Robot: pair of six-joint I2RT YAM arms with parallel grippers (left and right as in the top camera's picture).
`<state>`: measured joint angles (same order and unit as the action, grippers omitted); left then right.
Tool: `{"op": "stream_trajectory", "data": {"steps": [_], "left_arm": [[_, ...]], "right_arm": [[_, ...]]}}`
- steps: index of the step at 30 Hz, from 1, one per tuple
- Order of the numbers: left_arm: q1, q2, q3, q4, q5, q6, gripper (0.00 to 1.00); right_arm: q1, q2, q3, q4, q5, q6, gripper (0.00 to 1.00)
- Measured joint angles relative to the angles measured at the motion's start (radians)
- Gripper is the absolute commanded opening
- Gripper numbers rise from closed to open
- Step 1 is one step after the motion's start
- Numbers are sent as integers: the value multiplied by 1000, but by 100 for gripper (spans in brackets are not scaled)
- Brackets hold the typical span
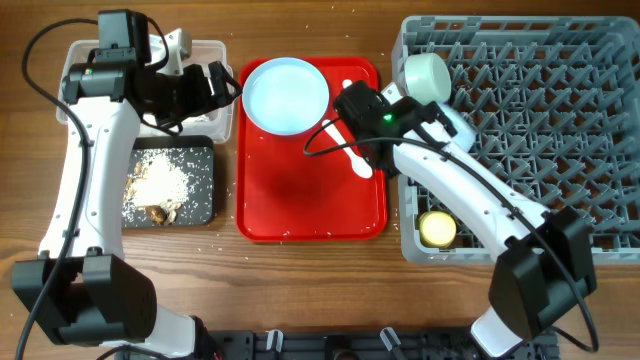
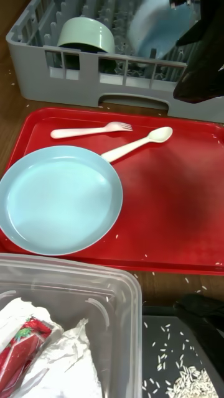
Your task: Sort waste into correct bins and load items into the dishwasher rack
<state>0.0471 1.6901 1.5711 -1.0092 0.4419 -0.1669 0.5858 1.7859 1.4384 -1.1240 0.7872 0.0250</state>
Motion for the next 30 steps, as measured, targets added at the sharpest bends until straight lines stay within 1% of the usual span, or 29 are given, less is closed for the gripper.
{"op": "stream_trajectory", "data": {"steps": [1,3,5,8,10,11,12,13,14,15,18,19,20,21,23,24,26,28,30], "left_arm": [[0,0,0,0,0,0,100],[0,0,0,0,0,0,100],[0,0,0,0,0,0,100],[0,0,0,0,0,0,100],[0,0,0,0,0,0,100],[0,0,0,0,0,0,100],[0,0,0,0,0,0,100],[0,0,0,0,0,0,100],[0,0,0,0,0,0,100],[0,0,0,0,0,0,100],[0,0,0,1,0,0,100],[0,0,0,0,0,0,100],[0,0,0,0,0,0,100],[0,0,0,1,0,0,100],[0,0,0,0,0,0,100],[0,0,0,0,0,0,100],[0,0,0,0,0,0,100],[0,0,0,0,0,0,100],[0,0,0,0,0,0,100]], "right_arm": [[0,0,18,18,-22,3,95],[0,0,53,44,-63,18,98],[0,0,107,71,-151,42,98],[-6,0,179,140,-360,77,98],[-19,0,192,233,-533,110,81],[-26,0,192,283,-608,139,79],[-33,0,188,340,-670,177,79],[-43,0,167,474,-755,250,78],[-45,-2,150,525,-777,280,76],[-46,-3,90,645,-795,366,74],[-46,23,-1,782,-799,533,63],[-46,49,-6,811,-797,577,59],[-46,123,-13,831,-796,614,57],[-46,170,-13,854,-797,635,56],[-46,269,-13,883,-802,660,49],[-46,296,-13,883,-803,667,47],[-46,355,-13,883,-806,674,39],[-46,373,-7,895,-806,682,35],[-46,379,-5,903,-806,685,27]]}}
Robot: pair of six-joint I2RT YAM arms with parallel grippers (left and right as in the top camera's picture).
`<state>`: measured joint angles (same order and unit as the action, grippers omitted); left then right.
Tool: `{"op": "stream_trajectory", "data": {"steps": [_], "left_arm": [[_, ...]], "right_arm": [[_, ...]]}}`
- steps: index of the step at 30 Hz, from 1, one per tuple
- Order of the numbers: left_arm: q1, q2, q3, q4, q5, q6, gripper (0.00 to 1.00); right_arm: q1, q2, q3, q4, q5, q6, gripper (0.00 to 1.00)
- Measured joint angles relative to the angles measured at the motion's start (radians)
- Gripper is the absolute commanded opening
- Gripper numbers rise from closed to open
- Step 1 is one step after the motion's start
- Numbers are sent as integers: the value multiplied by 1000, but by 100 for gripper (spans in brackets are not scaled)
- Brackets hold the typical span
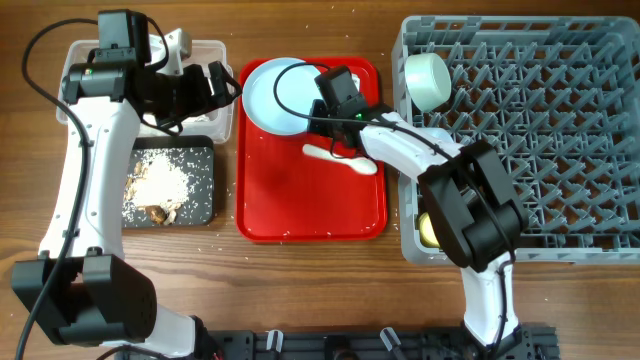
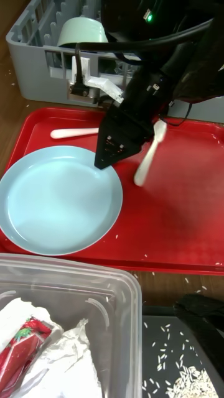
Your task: Sort waste into correct bins and load items into the dishwasher rack
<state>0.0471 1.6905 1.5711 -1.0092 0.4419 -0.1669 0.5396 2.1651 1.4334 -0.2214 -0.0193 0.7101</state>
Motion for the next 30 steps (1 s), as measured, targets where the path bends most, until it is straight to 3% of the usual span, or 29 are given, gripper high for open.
{"op": "stream_trajectory", "data": {"steps": [4,9,12,15,17,19,21,25,30], "left_arm": [[0,0,0,0,0,0,100],[0,0,0,0,0,0,100],[0,0,0,0,0,0,100],[0,0,0,0,0,0,100],[0,0,0,0,0,0,100],[0,0,0,0,0,0,100],[0,0,0,-1,0,0,100],[0,0,0,0,0,0,100],[0,0,0,1,0,0,100]], "right_arm": [[0,14,8,-2,-3,6,5],[-6,16,41,-115,-68,2,4],[-31,-24,56,-243,-93,-86,4],[-109,-253,55,-359,-49,-188,4],[-167,-486,60,-391,99,-215,4],[-200,-715,82,-474,418,-306,4],[-204,-811,83,-538,671,-430,4],[-258,-780,53,-554,1020,-635,4],[-319,-587,40,-424,1147,-847,4]]}}
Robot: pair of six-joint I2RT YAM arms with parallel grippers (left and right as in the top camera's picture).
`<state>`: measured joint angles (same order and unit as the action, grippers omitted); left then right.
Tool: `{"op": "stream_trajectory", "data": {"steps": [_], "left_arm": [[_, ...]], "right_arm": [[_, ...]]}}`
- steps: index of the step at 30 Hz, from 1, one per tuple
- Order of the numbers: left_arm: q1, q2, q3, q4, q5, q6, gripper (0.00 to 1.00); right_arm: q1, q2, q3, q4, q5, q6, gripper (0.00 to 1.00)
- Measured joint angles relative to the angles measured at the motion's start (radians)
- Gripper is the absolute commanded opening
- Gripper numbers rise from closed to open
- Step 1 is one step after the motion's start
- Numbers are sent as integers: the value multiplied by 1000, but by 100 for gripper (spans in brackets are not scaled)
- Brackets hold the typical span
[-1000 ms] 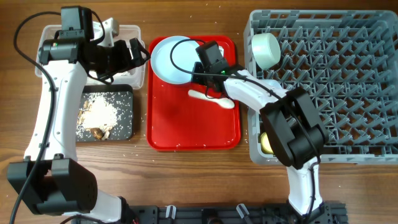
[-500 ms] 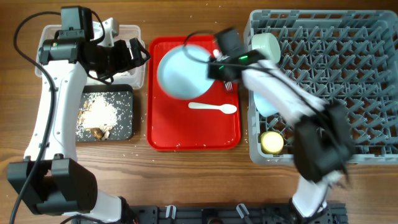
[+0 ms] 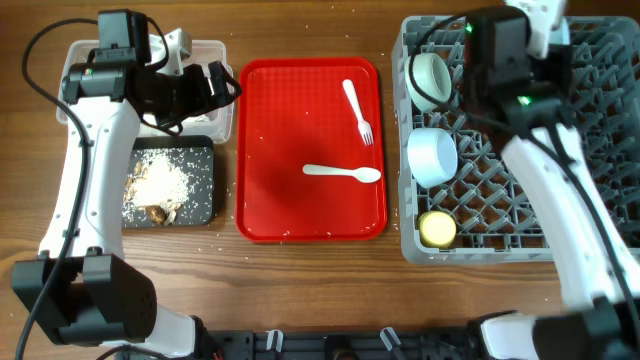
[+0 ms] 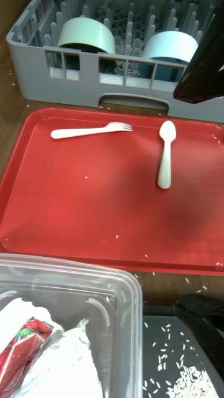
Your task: Sort waste into correct bins and load items into the dishwasher rack
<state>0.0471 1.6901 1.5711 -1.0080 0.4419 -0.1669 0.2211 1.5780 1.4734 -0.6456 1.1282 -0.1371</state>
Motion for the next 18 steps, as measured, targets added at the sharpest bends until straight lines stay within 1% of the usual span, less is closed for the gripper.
{"op": "stream_trajectory", "data": {"steps": [2,4,5,6,7,8,11,13,15,17,18], "left_arm": [[0,0,0,-1,0,0,100],[0,0,0,-1,0,0,100],[0,0,0,0,0,0,100],[0,0,0,-1,0,0,100],[0,0,0,-1,0,0,100],[0,0,0,-2,0,0,100],[0,0,0,-1,0,0,100],[0,0,0,-1,0,0,100],[0,0,0,-2,0,0,100],[0,0,0,-2,0,0,100],[0,0,0,-2,0,0,100]], "right_arm": [[-4,98,-3,78,21,-84,4],[-4,180,-7,122,10,-146,5],[-4,209,-8,128,-14,-165,14],[-4,229,-9,129,-36,-176,30],[-4,240,-9,131,-57,-188,63],[-4,254,-11,130,-109,-191,73],[-4,253,-11,138,-161,-178,93],[-4,237,-12,135,-180,-172,100],[-4,165,-12,104,-224,-164,100],[-1,24,-13,26,-371,-148,100],[6,-51,-12,-5,-513,-124,99]]}}
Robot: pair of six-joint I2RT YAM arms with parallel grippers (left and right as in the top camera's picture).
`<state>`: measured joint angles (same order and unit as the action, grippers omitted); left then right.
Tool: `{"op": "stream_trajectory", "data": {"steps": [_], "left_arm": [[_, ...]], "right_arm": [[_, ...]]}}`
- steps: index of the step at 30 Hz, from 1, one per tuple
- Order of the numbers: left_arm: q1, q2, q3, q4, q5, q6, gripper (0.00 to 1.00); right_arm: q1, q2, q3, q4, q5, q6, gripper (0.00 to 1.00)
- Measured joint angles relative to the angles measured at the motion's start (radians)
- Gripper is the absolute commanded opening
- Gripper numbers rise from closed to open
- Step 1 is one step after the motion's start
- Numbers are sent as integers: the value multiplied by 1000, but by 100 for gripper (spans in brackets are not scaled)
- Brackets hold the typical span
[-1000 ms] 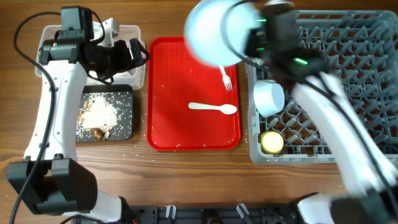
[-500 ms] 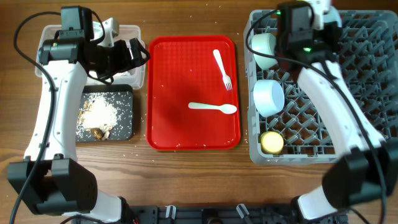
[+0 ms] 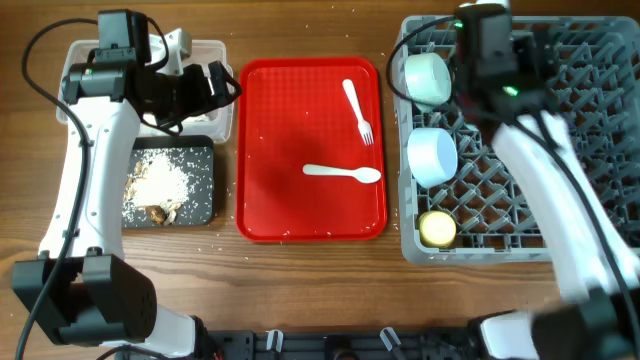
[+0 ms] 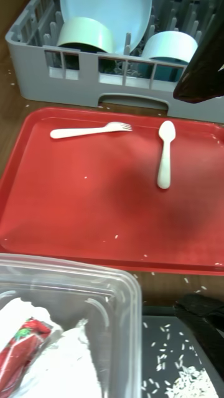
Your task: Sort waste into correct bins and load items into the dishwasher rack
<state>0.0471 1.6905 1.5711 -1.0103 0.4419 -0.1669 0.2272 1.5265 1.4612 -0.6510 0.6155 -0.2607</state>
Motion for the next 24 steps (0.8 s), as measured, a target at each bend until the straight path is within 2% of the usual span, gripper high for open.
{"op": "stream_trajectory", "data": {"steps": [2,3,4,7,11,14,17,21,24], "left_arm": [[0,0,0,1,0,0,100],[0,0,0,1,0,0,100],[0,0,0,1,0,0,100],[0,0,0,1,0,0,100],[0,0,0,1,0,0,100],[0,0,0,1,0,0,100],[0,0,0,1,0,0,100],[0,0,0,1,0,0,100],[0,0,0,1,0,0,100]], "right_arm": [[19,-147,1,-16,-409,84,77],[21,-174,1,-3,-606,154,76],[22,-178,1,0,-711,208,74],[44,-107,2,-45,-910,345,70],[152,112,2,-225,-900,374,57],[225,254,0,-286,-854,293,56],[272,343,0,-303,-770,198,56],[300,500,0,-283,-700,27,48],[299,558,0,-233,-689,-45,44]]}}
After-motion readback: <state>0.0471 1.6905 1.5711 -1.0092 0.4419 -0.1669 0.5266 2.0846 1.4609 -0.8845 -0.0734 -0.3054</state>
